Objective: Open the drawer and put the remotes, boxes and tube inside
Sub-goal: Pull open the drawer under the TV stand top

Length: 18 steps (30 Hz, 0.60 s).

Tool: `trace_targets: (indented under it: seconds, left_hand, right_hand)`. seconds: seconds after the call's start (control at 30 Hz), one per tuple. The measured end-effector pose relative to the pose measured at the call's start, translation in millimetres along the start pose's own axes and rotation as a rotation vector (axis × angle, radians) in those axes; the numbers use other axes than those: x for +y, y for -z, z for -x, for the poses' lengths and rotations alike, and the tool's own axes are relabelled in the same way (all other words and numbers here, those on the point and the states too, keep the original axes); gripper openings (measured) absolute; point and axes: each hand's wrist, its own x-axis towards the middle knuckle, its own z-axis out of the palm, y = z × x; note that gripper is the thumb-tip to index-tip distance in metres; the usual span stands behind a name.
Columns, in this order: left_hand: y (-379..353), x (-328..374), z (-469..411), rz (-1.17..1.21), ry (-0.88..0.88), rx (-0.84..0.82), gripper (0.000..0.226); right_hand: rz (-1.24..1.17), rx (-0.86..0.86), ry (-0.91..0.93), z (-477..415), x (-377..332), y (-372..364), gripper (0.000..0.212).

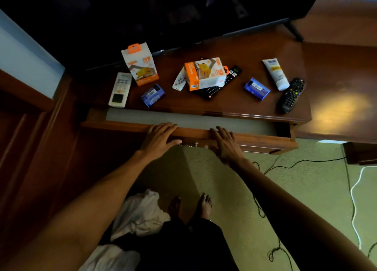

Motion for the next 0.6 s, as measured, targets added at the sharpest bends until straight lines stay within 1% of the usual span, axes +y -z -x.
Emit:
trace_targets:
  seconds: [0.13,0.2,0.3,0.4,0.6]
  left_hand:
    - [-10.4,-11.7,3.6,-0.006,-0.074,0.1,0.061]
    - [-20.6,-11.6,11.4,-0.025,-0.093,0.151,0.059]
    - [-33.5,-11.6,26.2,-0.023,-0.096,0.181,0.06]
    - [-39.7,-5.5,47.7,-0.025,-0.092,0.154,0.064]
    - [-52.1,11.8,95.0,-0.003,-0.037,0.067,0.072]
  right_hand:
    - [0.023,0.112,0.008,2.1,-1.7,-14.8,0.062]
    - [0.054,0.155,0.031,7.7,-2.1,-22.4,0.063]
    - [0.096,0.184,0.036,19.1,-1.8,-35.2,0.067]
    - [0.124,0.168,0.036,39.9,-5.9,-44.1,0.07]
    - [0.063,0.116,0.008,90.2,-15.4,-56.9,0.071]
